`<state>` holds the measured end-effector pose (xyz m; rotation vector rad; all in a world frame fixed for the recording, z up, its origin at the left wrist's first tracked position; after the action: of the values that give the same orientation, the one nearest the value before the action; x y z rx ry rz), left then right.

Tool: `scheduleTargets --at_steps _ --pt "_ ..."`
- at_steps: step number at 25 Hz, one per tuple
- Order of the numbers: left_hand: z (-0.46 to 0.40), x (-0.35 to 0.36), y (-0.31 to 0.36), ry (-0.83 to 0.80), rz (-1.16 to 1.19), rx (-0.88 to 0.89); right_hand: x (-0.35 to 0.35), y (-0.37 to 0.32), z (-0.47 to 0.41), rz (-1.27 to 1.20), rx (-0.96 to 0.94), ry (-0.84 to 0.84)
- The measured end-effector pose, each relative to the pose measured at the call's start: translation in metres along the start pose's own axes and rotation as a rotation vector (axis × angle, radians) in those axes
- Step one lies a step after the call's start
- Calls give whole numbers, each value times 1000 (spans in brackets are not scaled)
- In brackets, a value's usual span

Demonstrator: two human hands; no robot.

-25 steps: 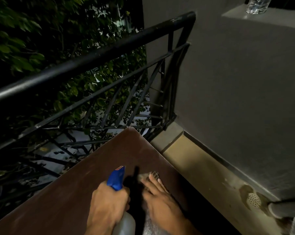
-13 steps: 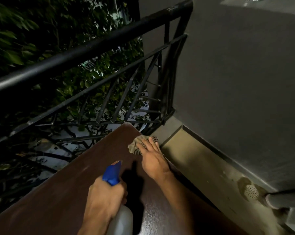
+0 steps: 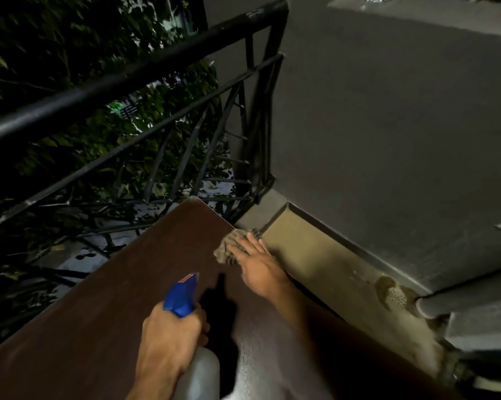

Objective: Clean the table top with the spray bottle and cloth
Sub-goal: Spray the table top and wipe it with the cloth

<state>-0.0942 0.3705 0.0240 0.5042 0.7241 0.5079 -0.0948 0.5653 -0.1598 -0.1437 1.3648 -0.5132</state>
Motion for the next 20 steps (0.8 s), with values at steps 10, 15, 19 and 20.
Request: scheduleTargets --at_steps 10,15,19,20 --pt "50 3 -14 -34 -33 74 52 -26 156 -66 1 70" --pt "86 -3 -18 -48 -68 139 69 -21 233 60 -199 -145" --pt "106 2 -34 -71 -114 147 36 18 195 33 -8 -114" --pt "108 4 -40 -69 -118 139 31 22 188 1 105 -91"
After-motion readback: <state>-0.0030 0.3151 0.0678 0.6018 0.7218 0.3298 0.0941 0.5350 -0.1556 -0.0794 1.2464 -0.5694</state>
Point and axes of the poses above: each hand's wrist, its own z-axis away from the middle knuckle, its own x-axis out of the palm, y = z × x, the point moved 2 cm from there along -z, towards the middle knuckle, and after that the axes turned 15 degrees about -y, right-handed, at the moved point
